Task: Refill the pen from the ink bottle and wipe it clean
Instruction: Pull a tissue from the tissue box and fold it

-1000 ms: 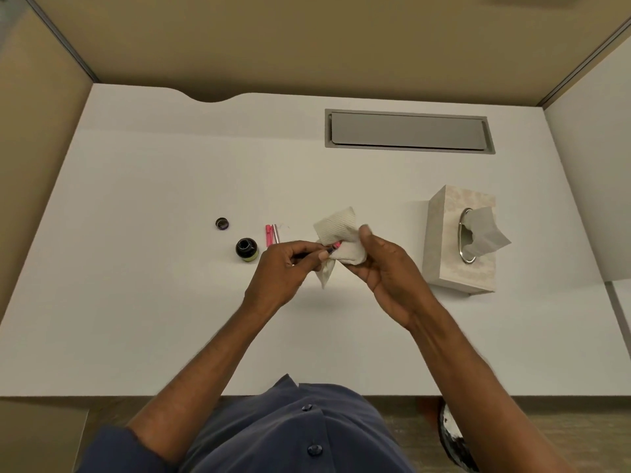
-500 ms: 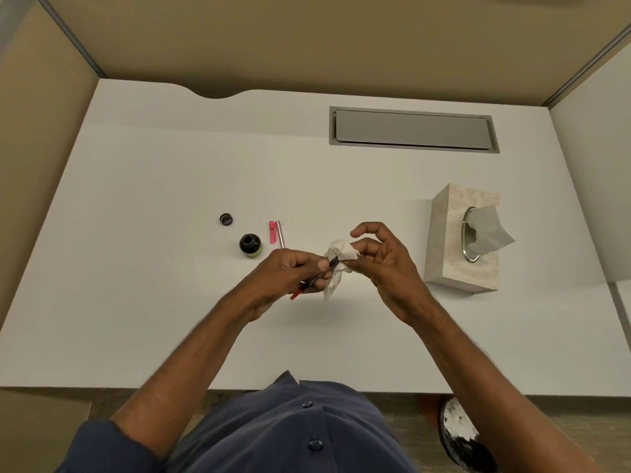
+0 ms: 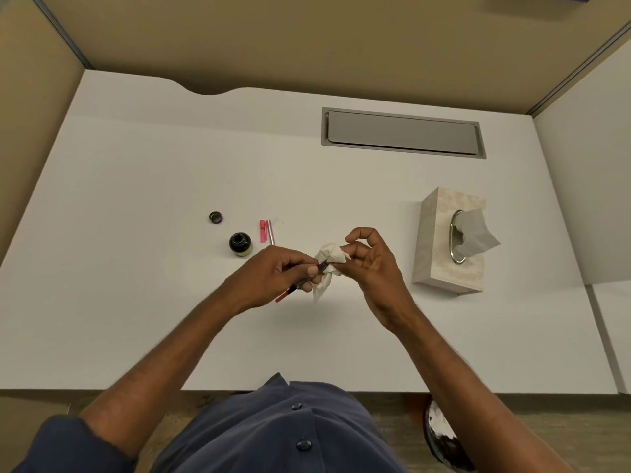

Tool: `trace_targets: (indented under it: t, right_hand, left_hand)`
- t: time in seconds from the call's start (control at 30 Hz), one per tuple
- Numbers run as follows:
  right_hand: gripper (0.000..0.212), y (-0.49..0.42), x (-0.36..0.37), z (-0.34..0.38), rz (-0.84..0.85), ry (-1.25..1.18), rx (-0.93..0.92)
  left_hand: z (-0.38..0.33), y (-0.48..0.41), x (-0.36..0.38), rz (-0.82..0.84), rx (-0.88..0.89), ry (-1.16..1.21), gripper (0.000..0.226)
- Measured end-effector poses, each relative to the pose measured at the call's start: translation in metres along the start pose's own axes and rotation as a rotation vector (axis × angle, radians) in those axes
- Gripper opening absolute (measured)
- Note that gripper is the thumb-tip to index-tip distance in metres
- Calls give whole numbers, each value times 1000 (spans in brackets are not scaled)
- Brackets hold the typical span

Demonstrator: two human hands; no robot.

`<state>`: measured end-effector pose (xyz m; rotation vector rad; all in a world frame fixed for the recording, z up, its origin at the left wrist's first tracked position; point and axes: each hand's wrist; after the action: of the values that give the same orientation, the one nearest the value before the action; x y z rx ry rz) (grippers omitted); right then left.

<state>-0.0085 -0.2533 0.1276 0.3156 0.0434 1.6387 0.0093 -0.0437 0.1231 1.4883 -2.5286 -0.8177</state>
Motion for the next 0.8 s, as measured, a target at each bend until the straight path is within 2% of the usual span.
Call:
trace_targets:
  t: [0.1,0.2,0.3,0.43,0.53,0.67,0.8]
  right_hand:
    - [33,3,1,-2,-37,-7,31]
    - [31,3,6,-6,-124,-47,42]
    - [29,0,11,-5,-177,-43,19]
    - [26,-3,10,0,-115,-3,-46]
    - [33,-12,-3,8,-187,-105,-44]
    - [31,-21,-12,13,-328,-246,-39]
    - [22,-13,15,0,-323,-385,25]
  left_hand:
    - [0,-3,1,-130,40,-94,9]
    - [-3,-6,11,-299,193,-280,11]
    - [-3,-6,15,-336,230,-294,10]
    - [-1,-1,0,-15,33,74,15]
    - [1,6,-9,125,-5,349,20]
    - [-2,7,1,2,-11,831,19]
    - [-13,3,8,-71,-52,1066,24]
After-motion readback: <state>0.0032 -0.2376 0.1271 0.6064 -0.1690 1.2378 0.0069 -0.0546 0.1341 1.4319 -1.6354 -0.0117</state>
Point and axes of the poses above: each hand's wrist, its own y-axis away from the middle knuckle, its own x-axis out of the palm, z = x × y, and after that the axes turned 6 degrees about -x, right-handed
